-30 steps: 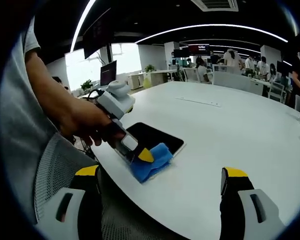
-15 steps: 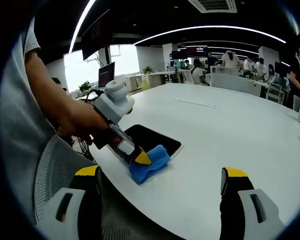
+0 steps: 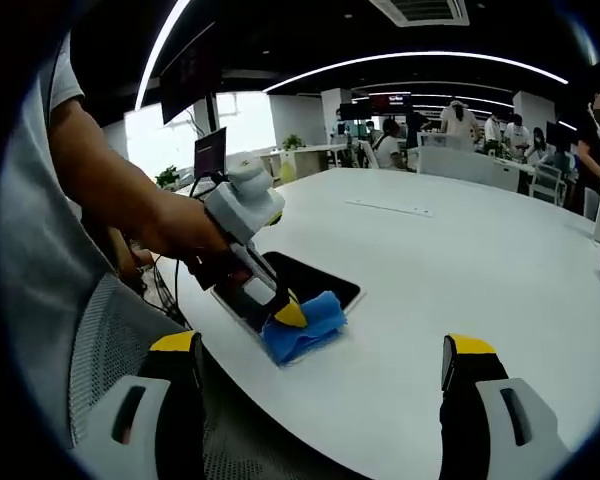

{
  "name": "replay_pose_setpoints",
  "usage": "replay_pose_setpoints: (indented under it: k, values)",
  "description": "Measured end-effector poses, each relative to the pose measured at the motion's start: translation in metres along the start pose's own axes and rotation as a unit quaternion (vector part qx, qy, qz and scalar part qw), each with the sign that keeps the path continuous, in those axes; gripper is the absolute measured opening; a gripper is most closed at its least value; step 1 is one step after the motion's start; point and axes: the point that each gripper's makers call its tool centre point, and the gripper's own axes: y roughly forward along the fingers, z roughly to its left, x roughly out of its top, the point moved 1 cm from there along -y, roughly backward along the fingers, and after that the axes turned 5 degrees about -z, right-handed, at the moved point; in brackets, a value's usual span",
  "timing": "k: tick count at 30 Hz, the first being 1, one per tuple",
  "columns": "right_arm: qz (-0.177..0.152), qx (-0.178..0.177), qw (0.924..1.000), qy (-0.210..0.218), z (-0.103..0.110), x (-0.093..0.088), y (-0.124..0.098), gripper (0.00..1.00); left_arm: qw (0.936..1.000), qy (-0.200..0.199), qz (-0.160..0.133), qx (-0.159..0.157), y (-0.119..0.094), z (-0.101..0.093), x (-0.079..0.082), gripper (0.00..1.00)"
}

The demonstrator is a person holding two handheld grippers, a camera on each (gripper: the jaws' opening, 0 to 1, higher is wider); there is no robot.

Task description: Wipe the mirror surface with the cleaning cloth until all visible marks leave the cleaned area.

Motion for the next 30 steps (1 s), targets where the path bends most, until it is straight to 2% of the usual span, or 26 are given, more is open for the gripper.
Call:
replay_pose_setpoints:
  k: [2,5,6,8,9,10,12,14,24,30]
  values:
    - [-0.001,-0.001,1.0,0.001,-0.001,0.0,0.0,0.98,1.0,-0.004,0.002,-0.002,0.001,0.002,0.002,0.04]
    - [-0.001,-0.001,1.0,0.003,-0.001,0.0,0.0,0.98,0.9996,-0.005,0.02,-0.018,0.002,0.003,0.003,0.04]
    - [-0.002,-0.001,1.0,0.003,-0.001,0.001,0.0,0.98,0.9991,0.013,0.029,-0.028,0.002,0.002,0.002,0.04]
    - [-0.003,-0.001,1.0,0.002,0.0,0.001,0.0,0.98,0.9964,0.083,0.008,-0.014,0.004,0.01,0.013,0.04]
    - [-0.003,-0.002,1.0,0.001,-0.001,0.001,0.0,0.98,0.9949,0.099,0.015,-0.016,0.004,0.01,0.013,0.04]
    - [-0.003,-0.002,1.0,0.002,-0.001,0.001,0.0,0.98,0.9966,0.077,0.022,-0.02,0.006,0.007,0.012,0.04]
    - [-0.002,-0.003,1.0,0.002,-0.001,0.001,0.0,0.98,0.9955,0.089,0.021,-0.023,0.008,0.01,0.017,0.04]
    - [-0.001,-0.002,1.0,0.001,-0.001,0.0,0.0,0.98,0.9962,0.079,0.021,-0.028,0.01,0.012,0.021,0.04]
    - [0.002,-0.005,1.0,0.005,-0.002,-0.001,0.0,0.96,0.9951,0.087,0.029,-0.037,0.019,0.025,0.042,0.04]
    - [0.0,-0.006,0.9999,0.01,-0.003,0.0,0.0,0.98,0.9961,0.081,0.024,-0.025,0.024,0.038,0.057,0.04]
